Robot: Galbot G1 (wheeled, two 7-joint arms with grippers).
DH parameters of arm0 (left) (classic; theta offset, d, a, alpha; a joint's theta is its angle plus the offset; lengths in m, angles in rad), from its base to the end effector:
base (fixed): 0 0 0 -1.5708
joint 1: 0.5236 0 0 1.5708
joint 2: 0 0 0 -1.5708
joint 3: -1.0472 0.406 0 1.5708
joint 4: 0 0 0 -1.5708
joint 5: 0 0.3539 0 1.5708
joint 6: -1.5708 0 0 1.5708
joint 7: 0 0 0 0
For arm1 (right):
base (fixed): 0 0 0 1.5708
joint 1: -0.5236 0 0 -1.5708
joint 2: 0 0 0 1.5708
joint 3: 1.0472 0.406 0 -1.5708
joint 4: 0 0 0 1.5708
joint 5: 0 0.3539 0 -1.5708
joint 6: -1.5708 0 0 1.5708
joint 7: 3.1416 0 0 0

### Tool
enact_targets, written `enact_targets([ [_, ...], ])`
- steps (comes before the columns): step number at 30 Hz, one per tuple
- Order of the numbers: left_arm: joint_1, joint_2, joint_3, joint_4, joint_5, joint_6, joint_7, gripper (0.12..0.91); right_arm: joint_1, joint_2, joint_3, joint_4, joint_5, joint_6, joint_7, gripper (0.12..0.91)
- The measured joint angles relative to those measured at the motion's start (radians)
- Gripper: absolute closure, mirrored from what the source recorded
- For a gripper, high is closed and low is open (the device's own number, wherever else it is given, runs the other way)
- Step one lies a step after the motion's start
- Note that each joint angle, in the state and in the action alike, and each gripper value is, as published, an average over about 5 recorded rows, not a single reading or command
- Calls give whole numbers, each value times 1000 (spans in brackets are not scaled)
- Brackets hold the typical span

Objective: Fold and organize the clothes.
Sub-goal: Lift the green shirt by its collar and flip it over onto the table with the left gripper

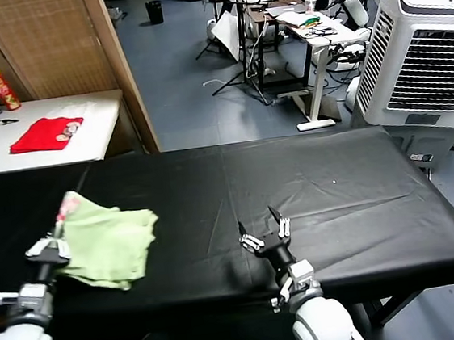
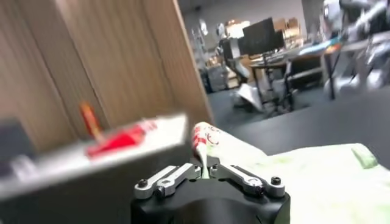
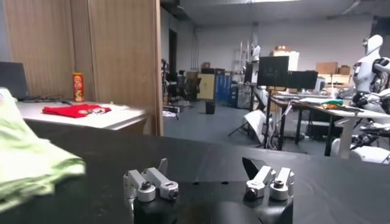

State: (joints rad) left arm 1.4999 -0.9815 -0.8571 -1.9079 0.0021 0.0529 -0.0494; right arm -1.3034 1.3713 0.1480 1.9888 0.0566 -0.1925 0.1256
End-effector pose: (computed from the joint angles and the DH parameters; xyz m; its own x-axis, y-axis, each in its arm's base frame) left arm 0.2053 0.2515 -0.2994 -0.9896 -0.1441 -0.0005 -0.1136 0.7781 0.6178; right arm 0.2199 0.0643 -0.3477 -0.9543 -0.2872 0.0826 -0.2911 0.9559 -0.0399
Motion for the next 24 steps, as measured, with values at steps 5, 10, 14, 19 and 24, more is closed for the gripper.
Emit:
enact_targets([
  [5, 27, 33, -39, -43, 130, -15, -12, 879, -8, 5, 0, -7, -3, 6, -3, 227],
  [10, 41, -16, 35, -117, 246, -6, -24, 879, -27, 20, 6, -20, -24, 15, -11, 227],
  [14, 32, -98, 184, -106, 291, 1, -36, 879, -48, 22, 19, -16, -32, 21, -18, 227],
  [19, 12, -208, 377, -69, 212, 38, -50, 879, -73, 9, 40, -3, -25, 27, -21, 227],
  [24, -14, -295, 512, -49, 174, 5, -45, 855, -80, -7, 43, 2, 1, 24, -38, 227],
])
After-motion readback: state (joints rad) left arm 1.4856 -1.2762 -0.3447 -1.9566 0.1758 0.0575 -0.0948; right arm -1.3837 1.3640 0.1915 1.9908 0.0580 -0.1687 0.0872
